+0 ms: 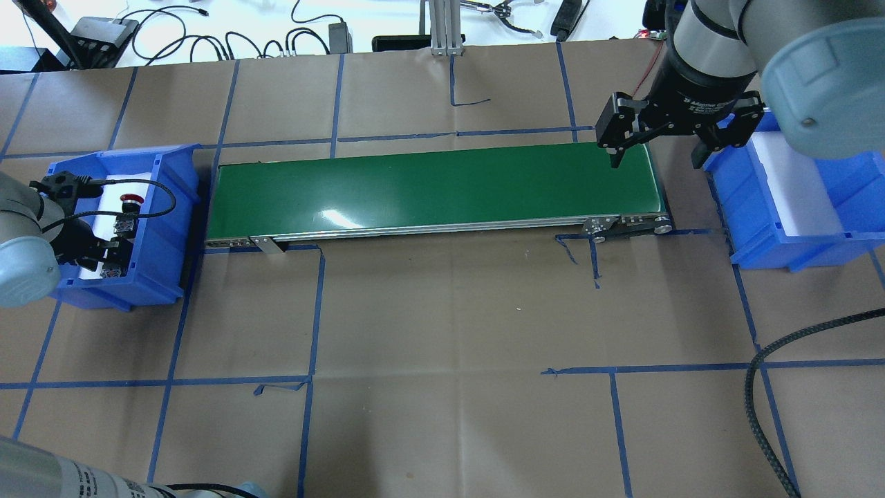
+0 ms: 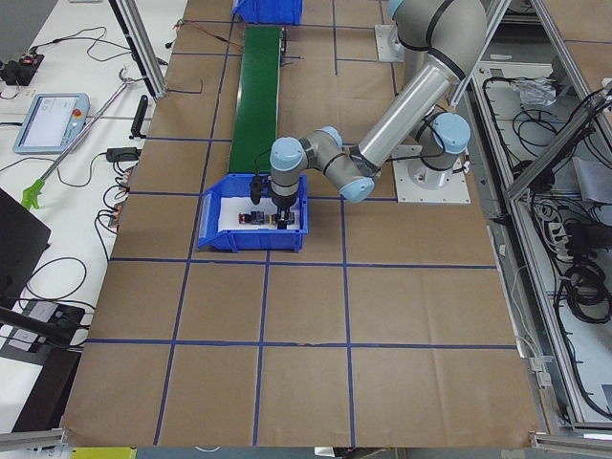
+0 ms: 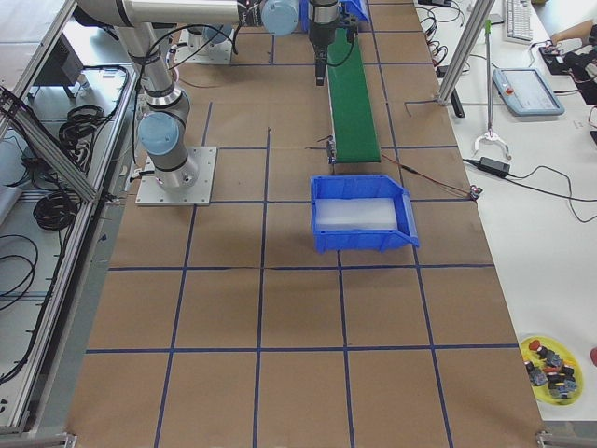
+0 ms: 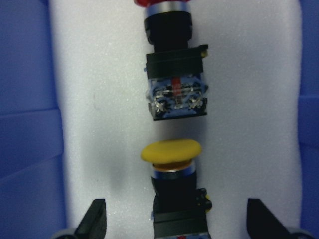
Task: Transport two buttons from left to right
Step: 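Lift the yellow button and carry it over the conveyor belt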
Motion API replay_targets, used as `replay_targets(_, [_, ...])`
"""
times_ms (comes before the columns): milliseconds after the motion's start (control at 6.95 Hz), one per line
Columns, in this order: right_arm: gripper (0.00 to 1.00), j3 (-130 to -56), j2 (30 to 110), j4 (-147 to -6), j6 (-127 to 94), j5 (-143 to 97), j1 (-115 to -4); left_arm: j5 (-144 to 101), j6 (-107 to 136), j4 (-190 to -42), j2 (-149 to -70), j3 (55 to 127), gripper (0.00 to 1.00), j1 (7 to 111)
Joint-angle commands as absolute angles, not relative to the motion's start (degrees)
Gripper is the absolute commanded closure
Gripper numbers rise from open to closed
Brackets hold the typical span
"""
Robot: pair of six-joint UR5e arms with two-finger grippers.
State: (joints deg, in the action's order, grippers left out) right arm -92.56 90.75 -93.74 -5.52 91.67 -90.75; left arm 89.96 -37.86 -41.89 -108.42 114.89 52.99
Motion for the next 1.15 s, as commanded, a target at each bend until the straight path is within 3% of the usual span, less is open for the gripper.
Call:
replay_targets(0, [0.00, -92.5, 91.9, -93.5, -7.5, 91.3, -91.3, 90.1, -35.8, -42.4, -108.4, 114.7, 0.73, 53.1])
replay_targets(144, [0.00, -92.7, 92.3, -93.2, -7.9, 90.4, -91.8, 90.1, -35.7, -42.5, -108.3, 114.6, 0.87, 53.1])
replay_targets(288, [0.00, -92.7, 92.5, -93.3, -7.9, 89.8, -92.3, 90.1, -35.8, -43.0, -107.3, 114.3, 0.92, 53.1])
replay_targets(1008, [0.00, -92.0, 92.5, -93.5, -7.8, 89.6, -92.4, 90.1, -35.9, -69.9, -102.5, 94.9, 0.93, 53.6])
